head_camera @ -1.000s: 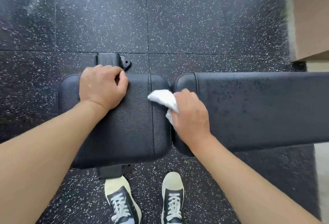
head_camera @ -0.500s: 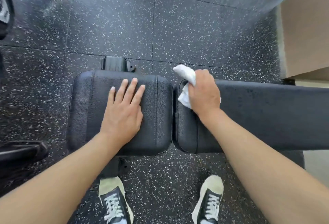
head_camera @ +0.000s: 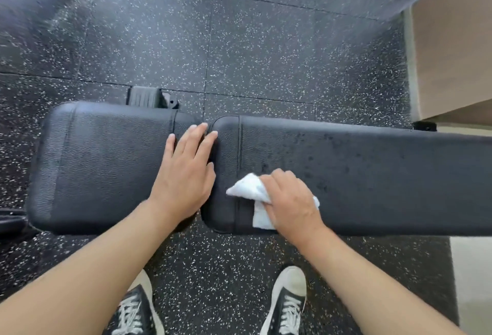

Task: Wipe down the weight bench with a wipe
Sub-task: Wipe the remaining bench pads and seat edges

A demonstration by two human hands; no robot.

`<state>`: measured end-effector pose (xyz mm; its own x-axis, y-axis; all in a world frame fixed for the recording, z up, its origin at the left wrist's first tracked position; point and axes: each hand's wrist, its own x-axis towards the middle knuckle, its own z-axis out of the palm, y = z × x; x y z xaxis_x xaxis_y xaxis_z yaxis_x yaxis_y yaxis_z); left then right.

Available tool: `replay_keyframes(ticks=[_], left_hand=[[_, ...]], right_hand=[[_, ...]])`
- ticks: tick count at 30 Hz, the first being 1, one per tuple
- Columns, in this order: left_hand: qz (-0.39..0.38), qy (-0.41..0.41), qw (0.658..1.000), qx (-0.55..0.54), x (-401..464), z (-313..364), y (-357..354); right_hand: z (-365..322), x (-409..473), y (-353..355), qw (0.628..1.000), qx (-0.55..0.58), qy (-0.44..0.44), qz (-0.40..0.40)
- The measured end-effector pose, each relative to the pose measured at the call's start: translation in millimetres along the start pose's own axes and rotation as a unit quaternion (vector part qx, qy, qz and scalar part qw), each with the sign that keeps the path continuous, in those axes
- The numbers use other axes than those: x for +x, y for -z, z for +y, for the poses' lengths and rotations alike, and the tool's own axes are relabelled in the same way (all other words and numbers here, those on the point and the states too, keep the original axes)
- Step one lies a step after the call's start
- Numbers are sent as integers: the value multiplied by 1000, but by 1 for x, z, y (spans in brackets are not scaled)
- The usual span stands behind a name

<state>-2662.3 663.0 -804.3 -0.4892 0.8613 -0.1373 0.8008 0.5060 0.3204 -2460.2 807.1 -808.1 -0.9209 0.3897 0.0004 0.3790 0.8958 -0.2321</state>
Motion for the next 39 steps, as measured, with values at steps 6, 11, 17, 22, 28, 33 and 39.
replay_keyframes(ticks=[6,11,17,22,28,33,39], left_hand=[[66,33,996,44,19,9,-32],[93,28,994,53,20,6,-37],[79,37,994,67,21,7,-36],[83,30,994,60,22,8,-34],[78,28,994,64,22,8,-34],[79,29,994,68,22,8,-33],[76,26,994,69,22,7,-34]], right_hand=[[75,76,3,974,16,-184,131],[19,118,-18,971,34,-158,173],[-33,81,-24,987,86,-64,119],[26,-8,-14,989,81,106,58],[90,62,0,991,35,54,115],[72,134,-4,977,41,-108,179],[31,71,-2,985,69,-77,140]])
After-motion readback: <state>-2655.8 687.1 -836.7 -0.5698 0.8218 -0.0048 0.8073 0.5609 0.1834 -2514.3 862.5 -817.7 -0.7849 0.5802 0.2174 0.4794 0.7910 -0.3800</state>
